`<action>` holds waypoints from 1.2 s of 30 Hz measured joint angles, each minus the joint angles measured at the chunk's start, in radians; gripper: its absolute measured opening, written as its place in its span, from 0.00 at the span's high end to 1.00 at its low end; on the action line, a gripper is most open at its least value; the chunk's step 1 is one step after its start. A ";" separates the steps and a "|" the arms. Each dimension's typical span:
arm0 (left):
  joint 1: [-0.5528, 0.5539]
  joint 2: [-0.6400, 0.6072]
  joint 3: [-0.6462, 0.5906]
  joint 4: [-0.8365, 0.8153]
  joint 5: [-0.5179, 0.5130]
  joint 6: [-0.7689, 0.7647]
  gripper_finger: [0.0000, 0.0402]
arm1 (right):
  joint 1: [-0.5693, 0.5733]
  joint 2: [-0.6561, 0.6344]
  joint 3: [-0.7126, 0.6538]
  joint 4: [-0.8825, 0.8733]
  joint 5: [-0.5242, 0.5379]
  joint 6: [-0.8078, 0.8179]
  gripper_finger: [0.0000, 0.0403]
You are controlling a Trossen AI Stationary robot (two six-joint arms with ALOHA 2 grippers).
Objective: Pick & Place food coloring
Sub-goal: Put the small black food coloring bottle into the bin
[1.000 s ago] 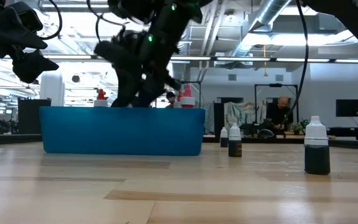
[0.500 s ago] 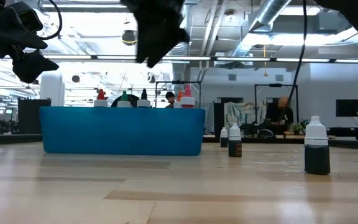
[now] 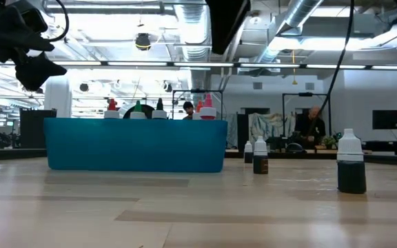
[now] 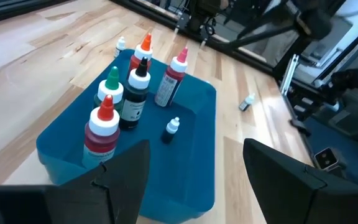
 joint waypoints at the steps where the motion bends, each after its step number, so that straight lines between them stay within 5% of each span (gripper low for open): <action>1: 0.000 0.000 0.000 0.005 0.000 -0.005 0.38 | 0.002 0.000 -0.004 -0.002 0.005 0.004 0.70; 9: 0.000 0.000 0.000 0.007 -0.001 -0.058 0.38 | 0.006 -0.059 -0.112 0.003 -0.028 0.034 0.70; 22: 0.000 0.017 0.000 0.083 0.030 -0.238 0.38 | 0.218 -0.139 -0.322 0.083 -0.064 0.466 0.70; 30: 0.000 0.157 0.000 0.326 0.127 -0.182 0.38 | 0.346 -0.140 -0.322 0.162 -0.065 0.731 0.70; 36: -0.001 0.294 0.000 0.363 0.172 -0.167 0.38 | 0.412 -0.141 -0.351 0.193 -0.065 0.842 0.70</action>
